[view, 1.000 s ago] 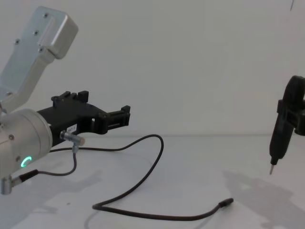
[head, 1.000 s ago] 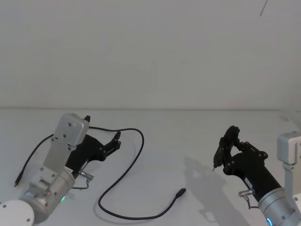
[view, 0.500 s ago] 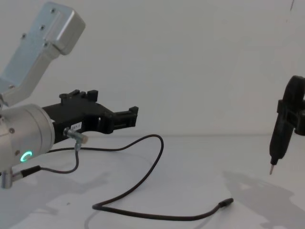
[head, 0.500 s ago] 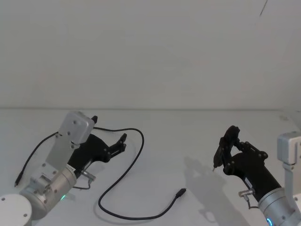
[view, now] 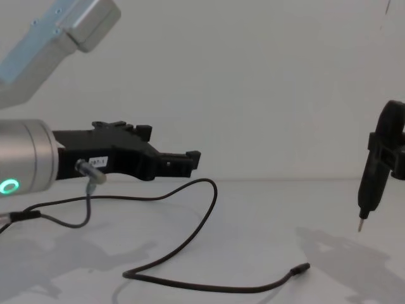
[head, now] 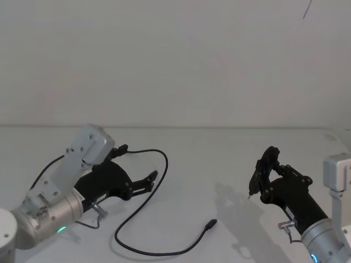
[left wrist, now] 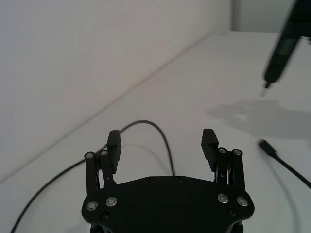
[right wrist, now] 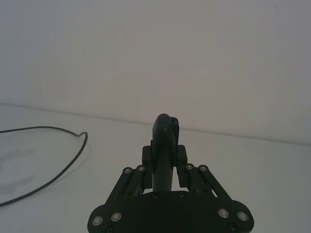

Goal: Pick up the data cable with the one hand.

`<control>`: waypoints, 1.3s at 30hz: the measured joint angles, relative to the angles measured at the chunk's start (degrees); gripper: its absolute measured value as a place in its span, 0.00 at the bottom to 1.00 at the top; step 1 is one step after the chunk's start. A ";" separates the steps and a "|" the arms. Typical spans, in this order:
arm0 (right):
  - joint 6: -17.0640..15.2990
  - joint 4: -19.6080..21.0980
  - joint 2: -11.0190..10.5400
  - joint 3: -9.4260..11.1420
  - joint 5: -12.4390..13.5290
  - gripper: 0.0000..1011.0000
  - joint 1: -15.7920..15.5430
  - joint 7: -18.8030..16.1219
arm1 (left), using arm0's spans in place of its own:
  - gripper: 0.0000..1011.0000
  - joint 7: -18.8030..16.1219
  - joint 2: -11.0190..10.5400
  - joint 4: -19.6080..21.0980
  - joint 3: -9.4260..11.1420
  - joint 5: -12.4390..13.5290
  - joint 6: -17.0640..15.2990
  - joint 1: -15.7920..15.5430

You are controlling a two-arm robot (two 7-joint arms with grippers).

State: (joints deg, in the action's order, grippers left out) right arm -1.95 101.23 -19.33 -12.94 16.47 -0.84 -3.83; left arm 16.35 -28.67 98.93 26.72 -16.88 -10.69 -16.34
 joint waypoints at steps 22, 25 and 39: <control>0.00 0.00 0.00 0.00 0.00 0.28 0.00 0.00 | 0.99 20.87 -10.89 7.19 0.31 -10.32 -13.51 -4.60; 0.00 0.00 0.00 0.00 0.00 0.28 0.00 0.00 | 0.99 22.49 -11.82 7.59 1.13 -10.46 -14.46 -5.56; 0.00 0.00 0.00 0.00 0.00 0.28 0.00 0.00 | 0.99 23.33 -13.42 8.74 5.39 -6.02 -14.46 -7.98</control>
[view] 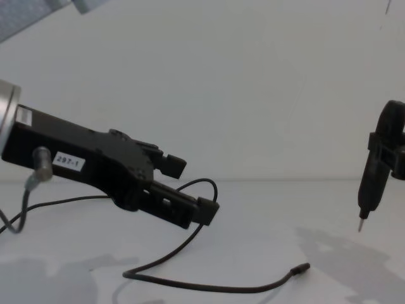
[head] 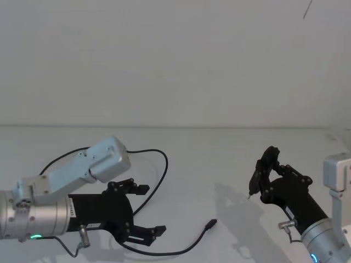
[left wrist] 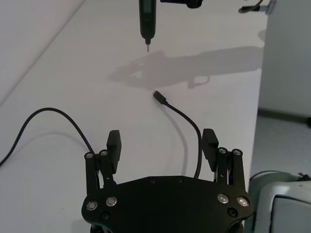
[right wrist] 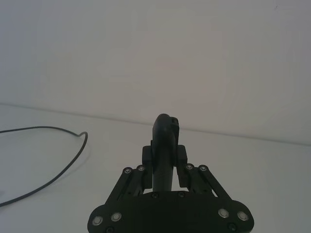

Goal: Pick up the data cable with the one hand.

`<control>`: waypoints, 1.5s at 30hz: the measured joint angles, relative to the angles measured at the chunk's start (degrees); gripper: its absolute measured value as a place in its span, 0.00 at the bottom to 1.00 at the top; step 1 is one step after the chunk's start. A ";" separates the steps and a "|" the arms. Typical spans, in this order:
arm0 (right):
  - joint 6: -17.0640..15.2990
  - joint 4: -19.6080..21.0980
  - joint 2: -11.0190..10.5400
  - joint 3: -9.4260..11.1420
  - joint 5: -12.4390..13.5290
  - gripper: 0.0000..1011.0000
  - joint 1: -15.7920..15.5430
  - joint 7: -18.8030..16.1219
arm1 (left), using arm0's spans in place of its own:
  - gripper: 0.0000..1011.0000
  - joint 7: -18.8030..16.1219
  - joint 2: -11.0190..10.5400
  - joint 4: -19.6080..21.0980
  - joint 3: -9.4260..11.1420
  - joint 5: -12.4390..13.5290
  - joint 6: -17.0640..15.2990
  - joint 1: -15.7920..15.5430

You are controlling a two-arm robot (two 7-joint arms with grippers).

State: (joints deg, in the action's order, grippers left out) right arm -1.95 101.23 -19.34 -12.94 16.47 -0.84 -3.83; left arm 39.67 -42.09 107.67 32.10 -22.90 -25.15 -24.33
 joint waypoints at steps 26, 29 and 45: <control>0.00 0.00 0.00 0.00 0.00 0.28 0.00 0.00 | 0.99 -0.46 3.26 -2.58 5.63 2.45 -4.00 -2.98; 0.00 0.00 0.00 0.00 0.00 0.28 0.00 0.00 | 0.99 -0.27 3.68 -3.21 6.12 2.19 -4.73 -3.33; 0.00 0.00 0.00 0.00 0.00 0.28 0.00 0.00 | 0.99 0.29 5.40 -6.39 9.56 3.13 -6.04 -5.77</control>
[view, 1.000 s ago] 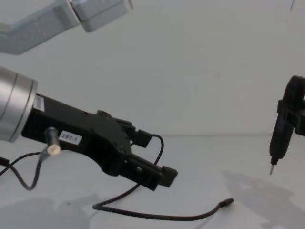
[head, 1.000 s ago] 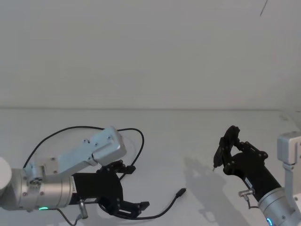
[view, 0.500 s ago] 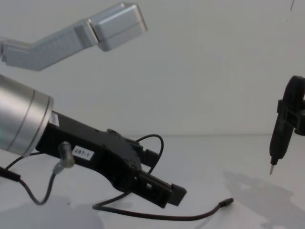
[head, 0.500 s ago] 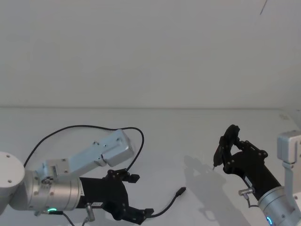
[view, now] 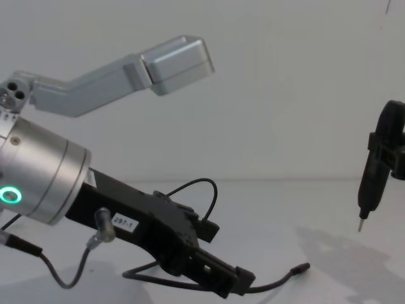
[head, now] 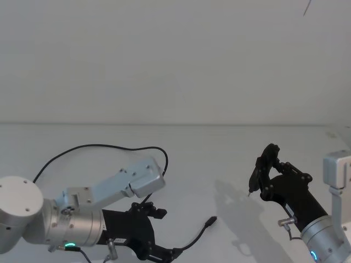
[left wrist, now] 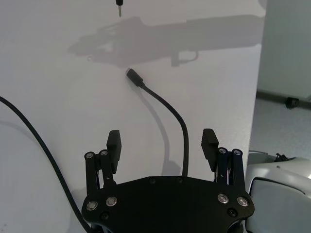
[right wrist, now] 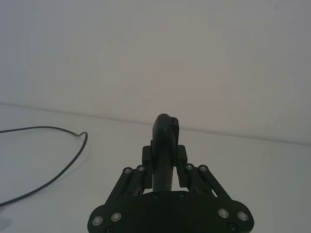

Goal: Pick up the data cable with the one hand.

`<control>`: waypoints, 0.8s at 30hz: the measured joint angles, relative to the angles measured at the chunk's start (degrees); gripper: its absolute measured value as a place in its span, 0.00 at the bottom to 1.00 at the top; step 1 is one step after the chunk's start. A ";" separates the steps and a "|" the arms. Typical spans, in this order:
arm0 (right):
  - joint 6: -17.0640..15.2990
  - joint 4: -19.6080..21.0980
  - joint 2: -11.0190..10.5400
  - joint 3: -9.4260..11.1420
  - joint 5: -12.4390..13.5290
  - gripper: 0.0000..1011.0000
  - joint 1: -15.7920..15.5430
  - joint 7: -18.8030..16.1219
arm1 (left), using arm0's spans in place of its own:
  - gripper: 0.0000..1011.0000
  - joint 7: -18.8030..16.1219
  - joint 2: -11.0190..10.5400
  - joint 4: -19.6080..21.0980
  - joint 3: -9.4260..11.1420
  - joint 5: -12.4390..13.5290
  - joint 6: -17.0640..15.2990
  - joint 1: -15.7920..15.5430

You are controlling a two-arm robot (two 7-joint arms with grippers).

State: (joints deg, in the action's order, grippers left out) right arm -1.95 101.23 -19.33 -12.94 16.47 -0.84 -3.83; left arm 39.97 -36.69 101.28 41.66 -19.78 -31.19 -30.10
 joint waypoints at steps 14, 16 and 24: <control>0.00 0.00 0.00 0.00 0.00 0.28 0.00 0.00 | 0.99 -0.83 1.38 -1.94 2.60 2.27 -1.56 -1.83; 0.00 0.00 0.00 0.00 0.00 0.28 0.00 0.00 | 0.99 -0.93 1.56 -2.12 2.87 2.55 -1.78 -2.02; 0.00 0.00 0.00 0.00 0.00 0.28 0.00 0.00 | 0.86 -1.12 1.92 -2.54 3.49 3.17 -2.25 -2.43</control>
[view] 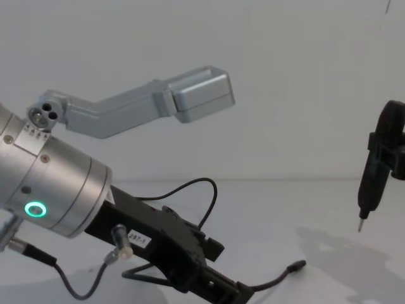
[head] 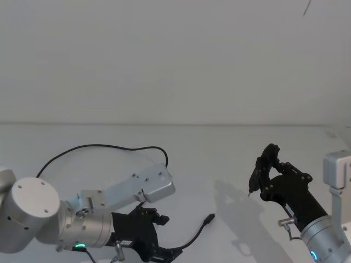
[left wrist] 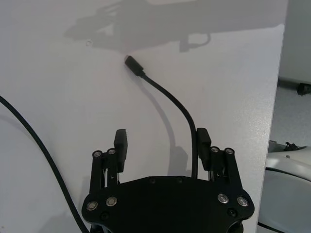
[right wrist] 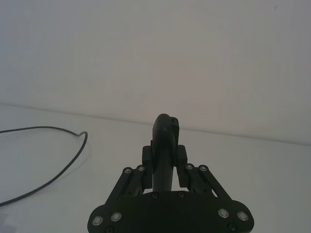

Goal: Pick up the data cable with the one hand.

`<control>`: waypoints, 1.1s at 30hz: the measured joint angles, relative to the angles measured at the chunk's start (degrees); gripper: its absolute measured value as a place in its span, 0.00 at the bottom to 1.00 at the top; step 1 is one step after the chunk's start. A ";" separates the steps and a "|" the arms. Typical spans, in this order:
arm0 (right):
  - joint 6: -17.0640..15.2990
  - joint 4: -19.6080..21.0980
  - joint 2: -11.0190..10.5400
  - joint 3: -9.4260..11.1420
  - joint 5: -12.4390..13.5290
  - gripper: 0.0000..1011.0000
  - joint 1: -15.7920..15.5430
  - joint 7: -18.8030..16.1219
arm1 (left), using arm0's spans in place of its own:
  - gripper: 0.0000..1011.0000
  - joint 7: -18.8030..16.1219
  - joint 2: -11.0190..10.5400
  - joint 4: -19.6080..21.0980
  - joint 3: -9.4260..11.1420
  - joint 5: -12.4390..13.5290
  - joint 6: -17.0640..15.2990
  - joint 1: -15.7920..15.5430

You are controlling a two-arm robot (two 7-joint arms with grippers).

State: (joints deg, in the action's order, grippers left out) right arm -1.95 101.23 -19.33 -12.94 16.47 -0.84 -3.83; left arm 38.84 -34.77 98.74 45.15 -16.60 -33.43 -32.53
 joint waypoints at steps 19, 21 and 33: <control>0.00 0.00 0.00 0.00 -0.01 0.28 0.00 0.00 | 0.28 -0.21 0.34 -0.40 0.56 0.59 -0.40 -0.40; 0.00 0.00 0.00 0.00 -0.01 0.28 0.00 0.00 | 0.22 -0.23 0.35 -0.41 0.57 0.61 -0.42 -0.41; 0.00 0.00 0.00 0.00 0.00 0.28 0.00 0.00 | 0.04 0.67 0.32 -1.03 0.76 1.39 1.86 -0.90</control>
State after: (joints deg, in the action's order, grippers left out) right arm -1.95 101.23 -19.33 -12.94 16.47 -0.84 -3.83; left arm 39.52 -34.45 97.70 45.92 -15.21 -31.57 -33.43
